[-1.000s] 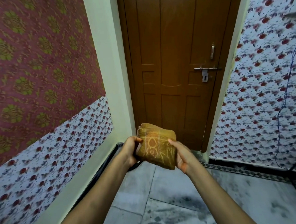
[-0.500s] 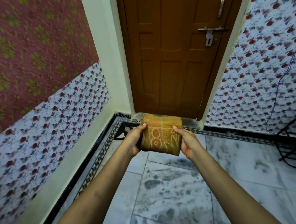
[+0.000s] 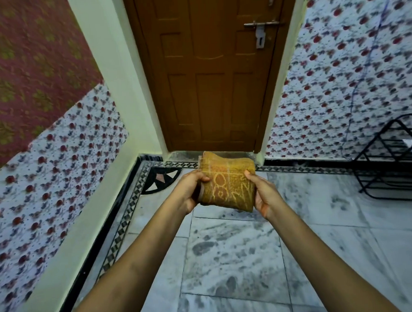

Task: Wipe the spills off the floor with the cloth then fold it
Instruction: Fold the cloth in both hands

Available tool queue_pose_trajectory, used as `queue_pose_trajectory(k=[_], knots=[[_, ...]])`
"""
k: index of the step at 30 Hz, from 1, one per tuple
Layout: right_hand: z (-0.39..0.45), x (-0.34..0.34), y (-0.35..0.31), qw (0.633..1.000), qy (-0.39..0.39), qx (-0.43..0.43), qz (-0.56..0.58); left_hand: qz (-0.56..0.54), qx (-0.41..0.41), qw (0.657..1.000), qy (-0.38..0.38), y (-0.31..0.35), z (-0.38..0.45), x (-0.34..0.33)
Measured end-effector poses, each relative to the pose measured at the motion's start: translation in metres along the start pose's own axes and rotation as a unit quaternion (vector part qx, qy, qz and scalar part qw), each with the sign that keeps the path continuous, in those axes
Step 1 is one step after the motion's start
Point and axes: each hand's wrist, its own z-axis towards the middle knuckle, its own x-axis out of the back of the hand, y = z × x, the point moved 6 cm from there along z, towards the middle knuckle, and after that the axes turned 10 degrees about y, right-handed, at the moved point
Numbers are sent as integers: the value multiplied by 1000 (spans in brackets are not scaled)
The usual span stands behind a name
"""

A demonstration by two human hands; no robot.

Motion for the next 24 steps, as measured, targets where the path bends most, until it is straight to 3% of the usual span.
queue_pose_trajectory(k=[9, 24], knots=[[7, 106, -60, 999, -12, 33, 23, 23, -11, 999, -31, -29, -34, -113], [67, 368, -205, 993, 69, 92, 22, 47, -2, 997, -63, -97, -62, -416]])
